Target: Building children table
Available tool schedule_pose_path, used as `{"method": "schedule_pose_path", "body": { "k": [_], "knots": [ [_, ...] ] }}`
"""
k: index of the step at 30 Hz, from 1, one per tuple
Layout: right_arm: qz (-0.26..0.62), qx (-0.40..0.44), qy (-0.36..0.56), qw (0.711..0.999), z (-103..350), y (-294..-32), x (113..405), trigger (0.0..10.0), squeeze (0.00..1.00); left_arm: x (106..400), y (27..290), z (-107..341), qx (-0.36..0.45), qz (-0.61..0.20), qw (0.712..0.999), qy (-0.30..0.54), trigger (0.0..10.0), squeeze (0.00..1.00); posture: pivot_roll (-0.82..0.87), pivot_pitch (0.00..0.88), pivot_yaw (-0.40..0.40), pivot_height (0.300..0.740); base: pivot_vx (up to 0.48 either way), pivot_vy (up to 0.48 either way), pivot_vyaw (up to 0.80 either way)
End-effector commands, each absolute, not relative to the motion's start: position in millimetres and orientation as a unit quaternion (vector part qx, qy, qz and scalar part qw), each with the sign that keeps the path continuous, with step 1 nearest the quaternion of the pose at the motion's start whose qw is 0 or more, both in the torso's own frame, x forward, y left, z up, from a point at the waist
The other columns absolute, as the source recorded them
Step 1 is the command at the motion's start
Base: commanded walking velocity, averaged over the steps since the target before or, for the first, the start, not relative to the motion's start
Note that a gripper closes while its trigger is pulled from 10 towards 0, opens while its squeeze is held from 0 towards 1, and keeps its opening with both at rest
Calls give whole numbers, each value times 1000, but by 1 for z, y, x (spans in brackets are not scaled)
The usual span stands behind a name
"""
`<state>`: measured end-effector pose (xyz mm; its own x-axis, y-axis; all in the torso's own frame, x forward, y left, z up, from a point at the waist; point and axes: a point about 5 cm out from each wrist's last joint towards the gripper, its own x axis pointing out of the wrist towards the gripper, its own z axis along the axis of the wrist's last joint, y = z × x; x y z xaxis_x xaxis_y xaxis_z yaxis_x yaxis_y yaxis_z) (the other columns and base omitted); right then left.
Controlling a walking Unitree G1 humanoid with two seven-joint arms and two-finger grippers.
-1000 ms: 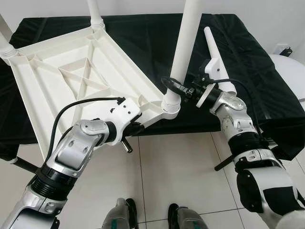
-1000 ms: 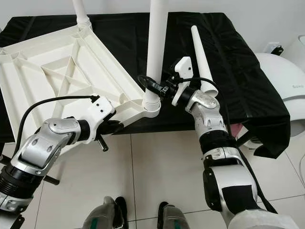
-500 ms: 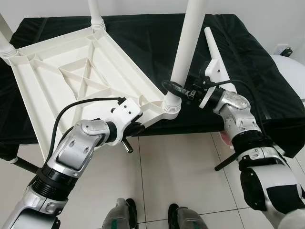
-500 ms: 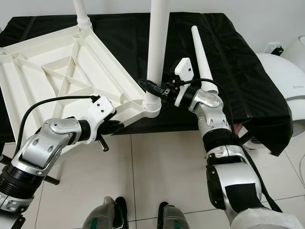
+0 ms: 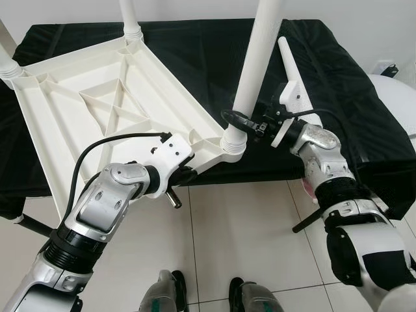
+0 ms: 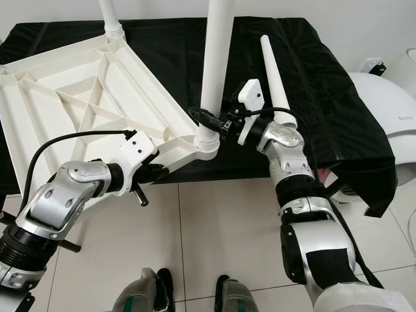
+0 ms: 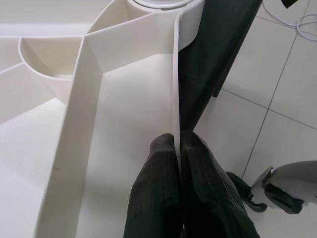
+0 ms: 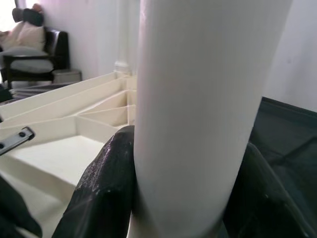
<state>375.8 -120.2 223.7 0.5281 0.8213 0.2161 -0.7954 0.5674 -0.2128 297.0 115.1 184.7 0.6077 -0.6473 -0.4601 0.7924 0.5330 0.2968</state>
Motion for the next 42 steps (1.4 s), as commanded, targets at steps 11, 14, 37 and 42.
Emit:
{"method": "schedule_pose_path", "body": {
  "k": [11,14,37,42],
  "knots": [
    [338,-18,-108,935,191,-122,377,10000,0,294,114,201,249,-399,876,107,10000,0,-50,187,-9,740,0,0,0],
    [335,-20,-108,936,190,-123,377,10000,0,294,113,202,249,-400,876,106,10000,0,-54,189,-7,740,0,0,0],
    [305,-32,-89,948,203,-143,383,10000,0,293,126,182,310,-366,868,129,10000,0,-60,189,-6,740,0,0,0],
    [316,-26,-77,945,203,-137,383,10000,0,294,128,181,320,-359,867,128,10000,0,-60,190,-9,740,0,0,0]
  ]
}}
